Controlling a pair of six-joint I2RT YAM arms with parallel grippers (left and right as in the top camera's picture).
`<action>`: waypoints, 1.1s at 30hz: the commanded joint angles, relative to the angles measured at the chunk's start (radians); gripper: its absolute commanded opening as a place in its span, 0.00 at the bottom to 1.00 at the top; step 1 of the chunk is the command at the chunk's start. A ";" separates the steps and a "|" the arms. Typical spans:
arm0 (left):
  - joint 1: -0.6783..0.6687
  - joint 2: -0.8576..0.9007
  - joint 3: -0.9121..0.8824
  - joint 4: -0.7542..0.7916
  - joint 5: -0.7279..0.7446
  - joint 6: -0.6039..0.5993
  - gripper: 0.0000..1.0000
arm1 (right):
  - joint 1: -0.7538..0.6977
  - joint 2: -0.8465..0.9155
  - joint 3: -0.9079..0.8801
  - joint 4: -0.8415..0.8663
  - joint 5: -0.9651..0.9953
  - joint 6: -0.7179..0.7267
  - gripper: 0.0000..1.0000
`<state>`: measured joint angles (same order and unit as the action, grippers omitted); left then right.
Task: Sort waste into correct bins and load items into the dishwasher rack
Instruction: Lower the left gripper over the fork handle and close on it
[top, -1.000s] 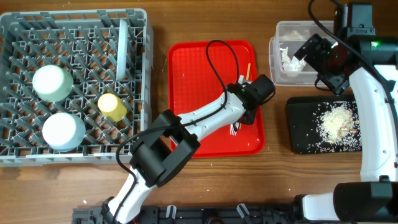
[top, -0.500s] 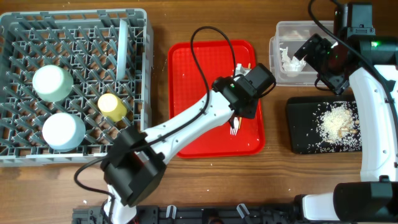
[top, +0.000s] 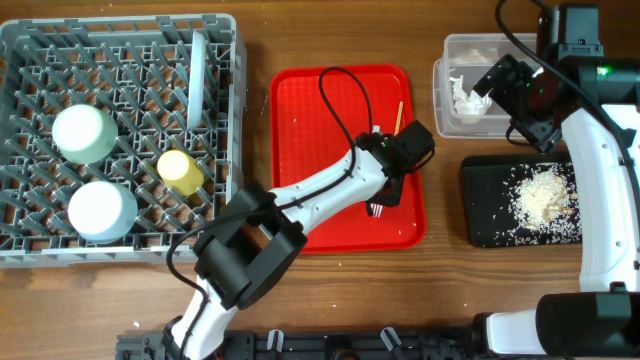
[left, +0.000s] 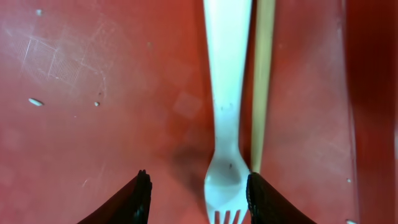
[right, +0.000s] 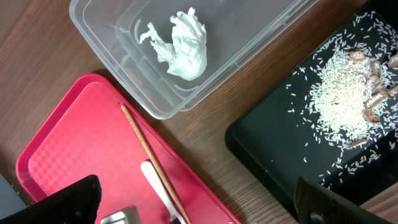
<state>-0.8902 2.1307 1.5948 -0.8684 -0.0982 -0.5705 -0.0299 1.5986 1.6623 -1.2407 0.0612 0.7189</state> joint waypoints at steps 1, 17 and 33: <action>-0.003 0.013 -0.005 0.019 0.012 -0.018 0.48 | -0.002 -0.023 0.020 0.000 0.020 0.015 1.00; 0.008 0.065 -0.007 0.098 -0.033 -0.018 0.46 | -0.002 -0.023 0.019 0.000 0.020 0.014 1.00; 0.053 -0.036 -0.005 0.095 -0.026 -0.018 0.47 | -0.002 -0.023 0.020 0.000 0.020 0.015 1.00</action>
<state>-0.8646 2.1109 1.5944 -0.7734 -0.1070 -0.5812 -0.0299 1.5986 1.6623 -1.2411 0.0612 0.7189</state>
